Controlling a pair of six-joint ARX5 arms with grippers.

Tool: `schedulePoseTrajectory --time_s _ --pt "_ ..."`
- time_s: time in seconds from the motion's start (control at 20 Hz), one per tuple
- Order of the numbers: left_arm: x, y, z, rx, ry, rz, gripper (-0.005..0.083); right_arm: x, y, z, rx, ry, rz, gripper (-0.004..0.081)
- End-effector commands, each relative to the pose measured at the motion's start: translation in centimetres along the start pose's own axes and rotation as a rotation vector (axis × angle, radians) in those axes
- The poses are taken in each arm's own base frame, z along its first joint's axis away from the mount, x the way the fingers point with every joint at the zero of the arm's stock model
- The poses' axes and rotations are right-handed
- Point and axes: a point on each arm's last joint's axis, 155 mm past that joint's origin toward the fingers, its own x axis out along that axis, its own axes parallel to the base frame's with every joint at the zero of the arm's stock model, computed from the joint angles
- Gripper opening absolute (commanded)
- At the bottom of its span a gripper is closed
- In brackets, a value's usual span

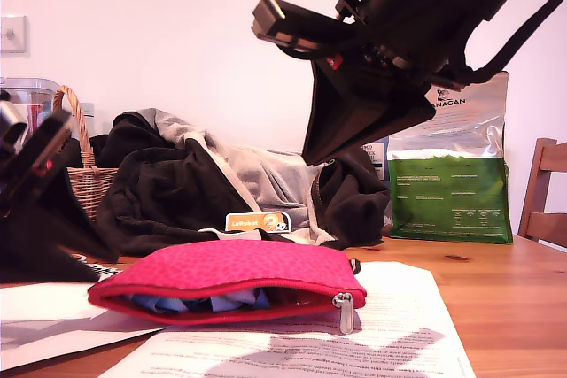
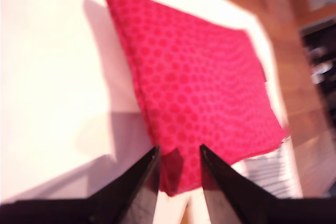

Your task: Open the zipper in the zip bag in front of you

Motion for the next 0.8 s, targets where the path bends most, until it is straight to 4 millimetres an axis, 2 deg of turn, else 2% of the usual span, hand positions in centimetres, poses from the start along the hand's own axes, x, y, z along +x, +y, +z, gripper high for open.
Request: schedulePoseTrajectory --time_s 0.0,0.2,0.3,0.45,0.5,0.65,0.75 --pt "0.2 -0.5 0.6 0.072 0.001 0.013 0.0207 0.1 0.1 -0.2 -0.008 0.003 0.005 -0.0010" --pt "0.4 -1.1 1.5 0.225 0.025 0.098 0.0207 0.1 -0.1 -0.2 -0.024 0.004 0.001 -0.0010" --pt "-0.2 -1.4 2.3 0.343 0.025 0.150 0.0205 0.2 -0.5 -0.1 -0.015 0.004 -0.009 -0.0010" --pt "-1.6 -2.5 3.5 0.403 -0.009 0.173 0.0176 0.3 -1.7 0.0 0.007 0.004 -0.034 -0.0010" --pt "-2.1 -2.9 3.9 0.420 -0.026 0.175 0.0151 0.4 -2.1 0.1 0.014 0.002 -0.041 -0.0010" --pt "-3.9 -4.2 4.7 0.552 -0.066 0.180 -0.0027 0.5 -3.6 1.4 0.046 -0.048 -0.069 -0.0010" --pt "-4.9 -5.4 6.0 0.611 -0.137 0.173 -0.0022 0.5 -4.4 2.6 0.048 -0.094 -0.067 -0.0010"
